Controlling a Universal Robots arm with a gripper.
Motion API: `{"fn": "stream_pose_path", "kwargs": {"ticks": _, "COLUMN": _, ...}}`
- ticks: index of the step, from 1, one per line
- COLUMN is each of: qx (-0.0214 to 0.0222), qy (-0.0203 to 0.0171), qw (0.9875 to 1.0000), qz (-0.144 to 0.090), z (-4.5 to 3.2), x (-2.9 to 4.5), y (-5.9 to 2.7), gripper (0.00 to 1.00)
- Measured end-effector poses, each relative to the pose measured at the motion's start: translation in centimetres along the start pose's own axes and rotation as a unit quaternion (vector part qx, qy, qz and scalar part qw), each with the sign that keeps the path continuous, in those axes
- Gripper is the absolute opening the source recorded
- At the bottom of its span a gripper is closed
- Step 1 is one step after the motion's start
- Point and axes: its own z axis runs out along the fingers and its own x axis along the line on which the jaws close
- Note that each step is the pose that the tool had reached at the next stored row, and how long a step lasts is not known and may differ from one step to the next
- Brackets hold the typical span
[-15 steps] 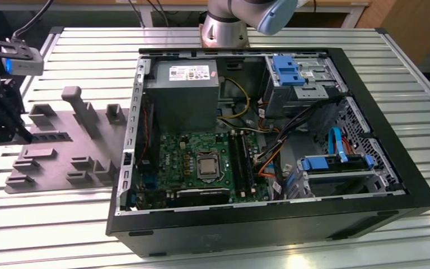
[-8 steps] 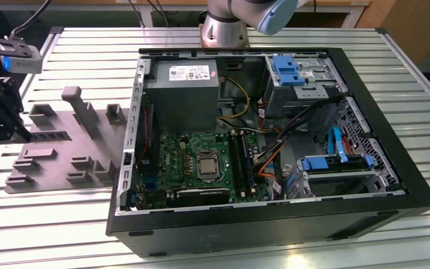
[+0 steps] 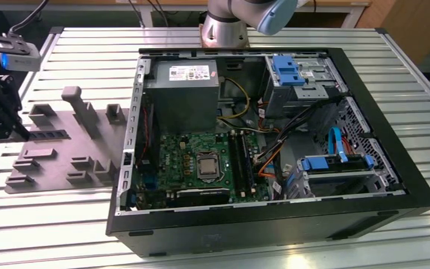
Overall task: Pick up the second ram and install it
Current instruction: 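Pick up the second ram and move it above second insertion slot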
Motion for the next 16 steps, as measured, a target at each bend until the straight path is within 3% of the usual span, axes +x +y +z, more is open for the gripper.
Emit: {"fn": "stream_pose_path", "kwargs": {"ticks": 16, "qx": 0.0000, "qy": 0.0000, "qw": 1.0000, "qz": 0.000, "z": -2.57, "x": -0.03, "y": -0.03, "gripper": 0.14}}
